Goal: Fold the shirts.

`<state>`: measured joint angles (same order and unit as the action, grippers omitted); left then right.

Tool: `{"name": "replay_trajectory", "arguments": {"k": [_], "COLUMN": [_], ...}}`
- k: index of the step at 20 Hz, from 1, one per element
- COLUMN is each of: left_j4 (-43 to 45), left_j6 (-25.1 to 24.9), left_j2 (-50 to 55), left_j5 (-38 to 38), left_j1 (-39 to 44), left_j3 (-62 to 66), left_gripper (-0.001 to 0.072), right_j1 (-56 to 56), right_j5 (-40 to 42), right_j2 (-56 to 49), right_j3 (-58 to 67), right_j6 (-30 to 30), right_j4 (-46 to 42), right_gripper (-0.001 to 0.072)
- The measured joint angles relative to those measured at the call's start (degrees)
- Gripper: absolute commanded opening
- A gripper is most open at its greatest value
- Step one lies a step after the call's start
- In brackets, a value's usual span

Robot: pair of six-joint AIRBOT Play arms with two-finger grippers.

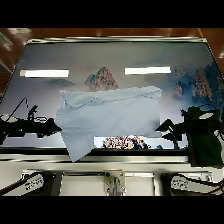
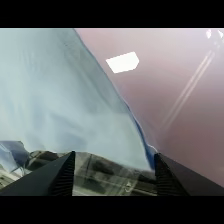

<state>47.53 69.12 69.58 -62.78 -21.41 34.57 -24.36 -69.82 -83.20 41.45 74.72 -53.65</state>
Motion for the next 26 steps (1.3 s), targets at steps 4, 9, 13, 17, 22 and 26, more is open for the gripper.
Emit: {"name": "replay_trajectory", "arguments": {"k": [4,9,13,17,22,26], "left_j4": [0.0,0.4,0.2,-0.1,5.7,11.6], "left_j6": [0.5,0.3,0.2,0.7,10.5,13.9], "left_j2": [-0.3,-4.2,-12.1,-19.3,-27.1,-31.5], "left_j5": [-1.2,-3.5,-3.6,-0.4,0.9,-4.1], "left_j1": [-0.2,0.2,0.6,0.7,0.6,0.6], "left_j3": [2.3,14.9,36.2,60.3,77.5,81.0], "left_gripper": [0.0034,0.0034,0.0035,0.0035,0.0035,0.0035], "right_j1": [3.8,5.2,5.5,5.5,5.5,5.5], "right_j5": [2.4,-2.1,-3.0,2.3,4.7,-1.2], "right_j2": [-0.6,5.0,17.1,29.7,42.4,48.7], "right_j3": [0.4,8.6,27.3,48.1,61.7,64.3], "right_j6": [1.0,-2.8,-6.6,-5.9,1.1,3.0], "right_j4": [-0.3,2.0,3.3,-1.2,-14.8,-22.8], "right_gripper": [0.0073,0.0072,0.0072,0.0072,0.0072,0.0072]}}
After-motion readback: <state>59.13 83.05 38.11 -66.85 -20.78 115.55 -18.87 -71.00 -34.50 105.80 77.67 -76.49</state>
